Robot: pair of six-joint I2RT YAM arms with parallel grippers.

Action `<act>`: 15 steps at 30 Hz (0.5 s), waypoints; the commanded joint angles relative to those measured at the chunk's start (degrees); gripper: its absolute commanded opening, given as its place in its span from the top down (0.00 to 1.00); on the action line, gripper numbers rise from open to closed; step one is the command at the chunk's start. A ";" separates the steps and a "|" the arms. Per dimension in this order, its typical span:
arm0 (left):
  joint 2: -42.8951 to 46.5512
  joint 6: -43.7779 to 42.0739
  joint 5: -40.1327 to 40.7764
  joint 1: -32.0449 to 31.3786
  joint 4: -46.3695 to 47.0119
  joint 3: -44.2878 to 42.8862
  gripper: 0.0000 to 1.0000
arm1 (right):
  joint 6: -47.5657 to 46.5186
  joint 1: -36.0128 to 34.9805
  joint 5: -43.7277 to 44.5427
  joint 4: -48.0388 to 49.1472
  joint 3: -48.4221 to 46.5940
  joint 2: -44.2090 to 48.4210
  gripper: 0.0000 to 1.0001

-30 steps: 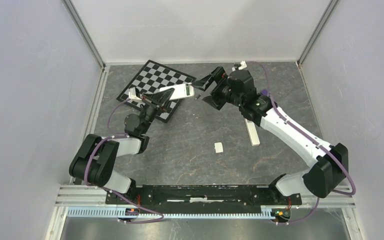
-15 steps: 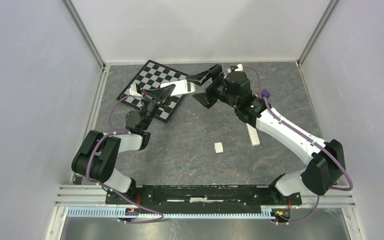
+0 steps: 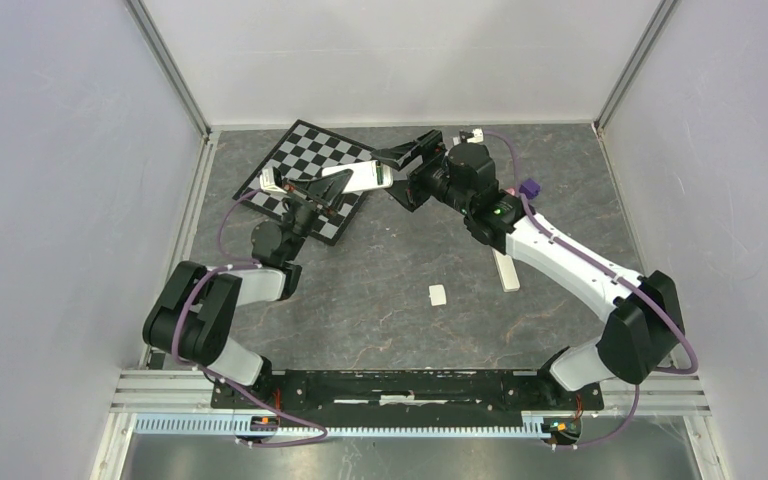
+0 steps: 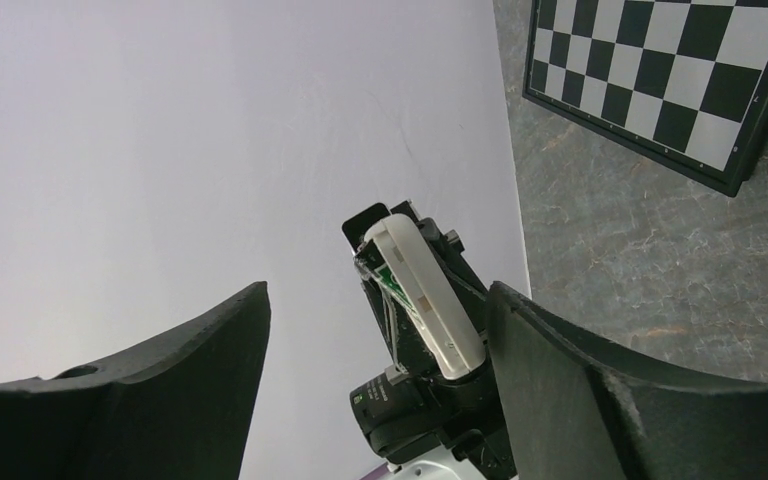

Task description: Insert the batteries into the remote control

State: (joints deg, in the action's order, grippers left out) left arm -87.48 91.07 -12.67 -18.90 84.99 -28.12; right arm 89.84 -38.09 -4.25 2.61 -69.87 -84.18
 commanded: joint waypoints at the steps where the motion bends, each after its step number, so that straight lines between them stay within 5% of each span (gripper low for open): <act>1: 2.02 -3.40 -1.38 -0.43 4.24 -0.18 0.98 | 1.04 0.47 1.31 2.40 0.34 -0.62 0.19; 15: 3.63 -6.82 -2.47 -0.63 4.22 -0.33 0.98 | 2.36 1.08 0.06 5.06 1.41 -1.42 0.41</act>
State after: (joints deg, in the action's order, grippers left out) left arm -86.39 88.55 -13.74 -19.16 85.25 -28.08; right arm 91.11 -37.36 -4.05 4.34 -69.12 -85.32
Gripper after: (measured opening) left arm 0.281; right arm 0.612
